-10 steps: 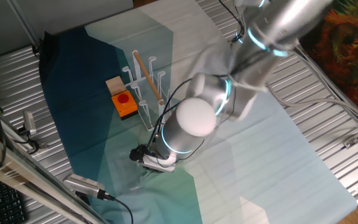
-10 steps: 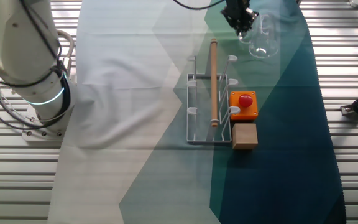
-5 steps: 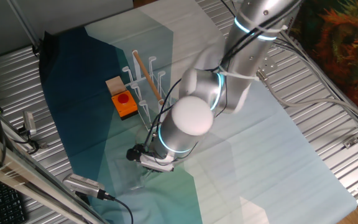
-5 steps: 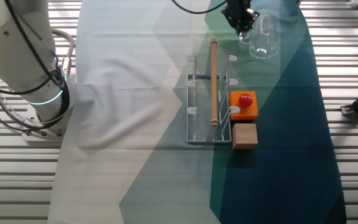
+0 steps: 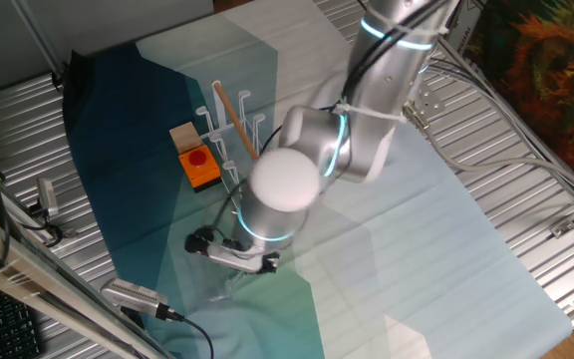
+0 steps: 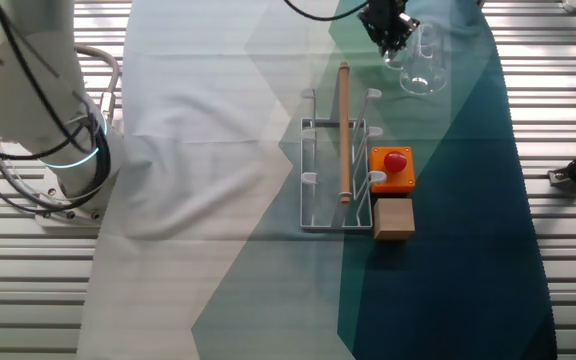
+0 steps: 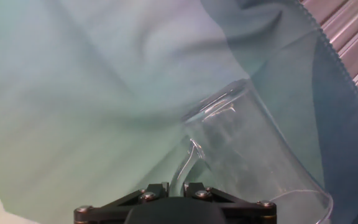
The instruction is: Put the cup on the cup rack
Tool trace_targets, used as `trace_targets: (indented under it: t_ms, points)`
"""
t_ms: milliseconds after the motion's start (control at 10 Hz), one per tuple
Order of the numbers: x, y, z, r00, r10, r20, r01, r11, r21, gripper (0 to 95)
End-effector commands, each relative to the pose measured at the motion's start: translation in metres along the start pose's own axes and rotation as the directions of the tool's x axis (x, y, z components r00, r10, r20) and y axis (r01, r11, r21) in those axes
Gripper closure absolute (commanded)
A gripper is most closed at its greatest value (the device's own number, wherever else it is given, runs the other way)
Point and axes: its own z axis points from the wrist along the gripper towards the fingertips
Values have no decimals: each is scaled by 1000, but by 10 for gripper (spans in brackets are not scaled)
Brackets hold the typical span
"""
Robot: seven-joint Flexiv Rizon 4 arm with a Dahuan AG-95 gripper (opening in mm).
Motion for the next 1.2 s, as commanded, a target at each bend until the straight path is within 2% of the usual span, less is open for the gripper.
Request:
trace_targets:
  t_ms: [100,200,300,500,700,1200]
  points:
    - [0,2,-3,1000,28,-5,-28,999,-44,950]
    - [0,2,-4,1000,30,-7,-30,998,-62,950]
    - [0,2,-5,1000,30,-8,-31,997,-67,950]
    - [-1,6,-14,998,56,-21,-58,993,-105,950]
    - [-1,9,-22,997,64,-35,-68,990,-121,950]
    - [4,17,-40,996,68,-50,-74,988,-135,950]
